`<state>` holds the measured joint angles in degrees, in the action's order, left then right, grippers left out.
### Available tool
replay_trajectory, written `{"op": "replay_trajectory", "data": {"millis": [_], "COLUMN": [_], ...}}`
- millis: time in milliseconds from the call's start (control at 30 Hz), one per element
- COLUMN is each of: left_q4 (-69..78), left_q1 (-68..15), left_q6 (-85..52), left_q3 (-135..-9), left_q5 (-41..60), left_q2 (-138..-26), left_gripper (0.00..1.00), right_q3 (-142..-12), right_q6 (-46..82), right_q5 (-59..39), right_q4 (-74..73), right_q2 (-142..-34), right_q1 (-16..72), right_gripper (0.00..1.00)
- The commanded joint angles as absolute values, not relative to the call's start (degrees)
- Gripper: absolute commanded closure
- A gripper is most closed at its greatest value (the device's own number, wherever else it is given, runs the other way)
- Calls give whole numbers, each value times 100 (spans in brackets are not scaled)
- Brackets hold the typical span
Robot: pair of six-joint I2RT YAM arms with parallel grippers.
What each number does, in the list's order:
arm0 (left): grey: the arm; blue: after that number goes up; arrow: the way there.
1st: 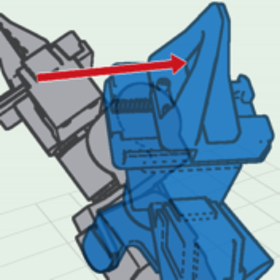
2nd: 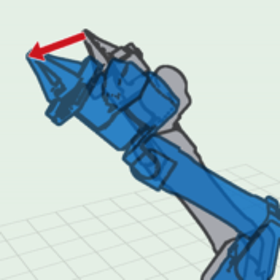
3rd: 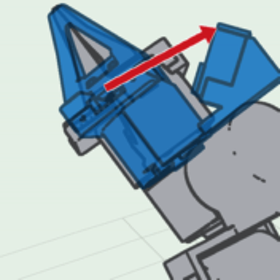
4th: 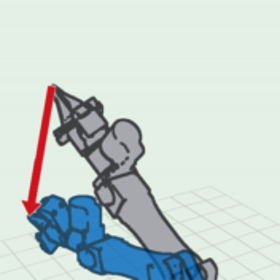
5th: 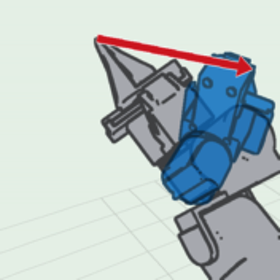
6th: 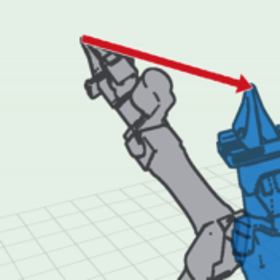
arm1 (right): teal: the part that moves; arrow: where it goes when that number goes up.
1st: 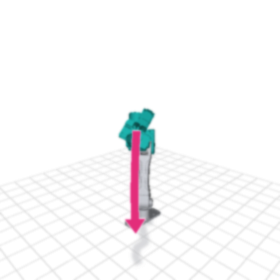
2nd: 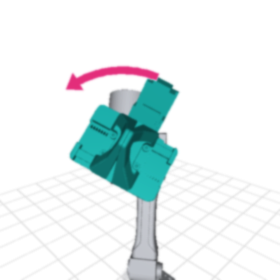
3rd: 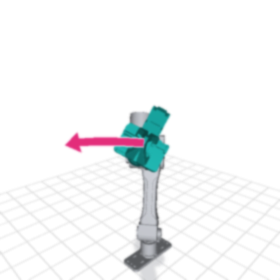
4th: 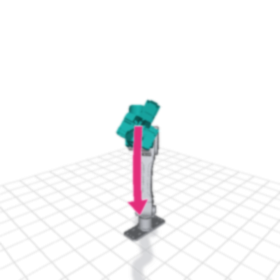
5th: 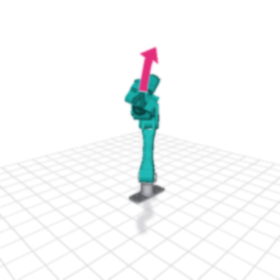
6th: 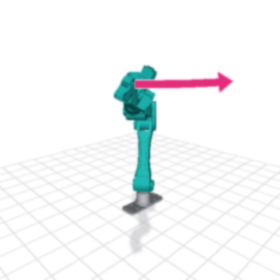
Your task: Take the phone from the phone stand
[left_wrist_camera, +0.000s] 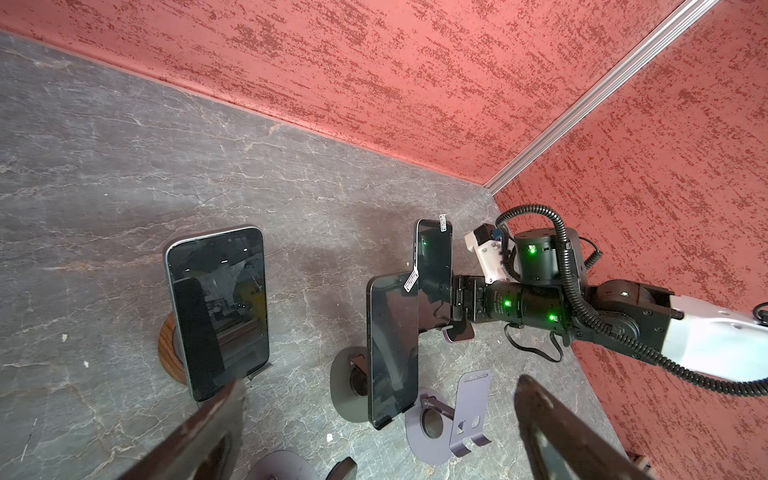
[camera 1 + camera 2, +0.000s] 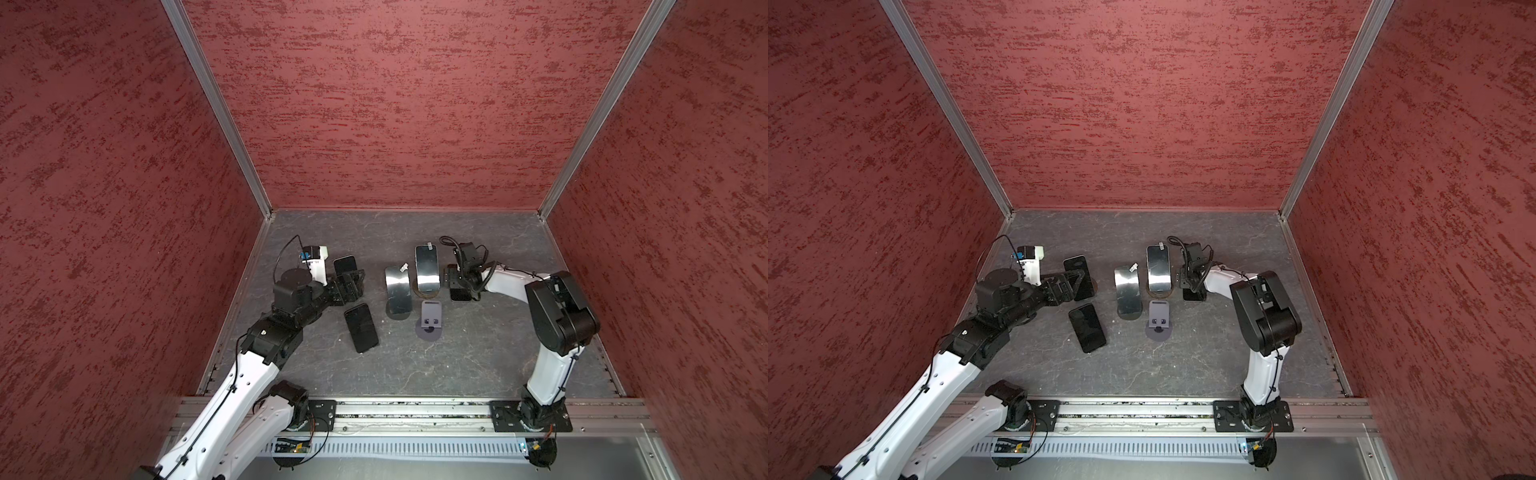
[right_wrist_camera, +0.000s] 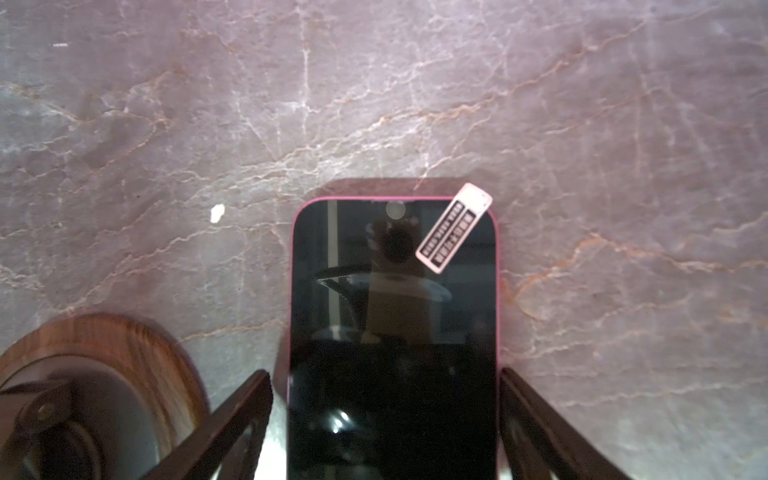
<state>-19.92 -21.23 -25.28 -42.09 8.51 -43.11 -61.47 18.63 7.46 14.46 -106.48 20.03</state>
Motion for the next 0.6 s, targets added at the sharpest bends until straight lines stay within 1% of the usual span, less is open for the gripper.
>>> {"op": "replay_trajectory", "data": {"millis": [0,200,467,567], "left_q4": [-2108,-2170,-2469,-2538], "left_q1": [-2145,-2145,-2145,-2145], "left_q6": [-2558,-2591,-2609,-2706], "left_q3": [-4222,-4228,-4307,-4359], "left_q5": [809,844,782,834], "left_q2": [-4222,-4160,-4113,-4127], "left_gripper": [0,1,0,1], "right_q3": [-6198,-5967,-5560,-5427], "right_q6": [2012,2079,2300,2363], "right_q5": [778,851,1248,1319], "right_q4": [1655,1862,2500,2680], "right_q2": [-10246,-9606,-8566,-8080], "right_q1": [1957,1959,2023,2135], "right_gripper": [12,9,1,1]}}
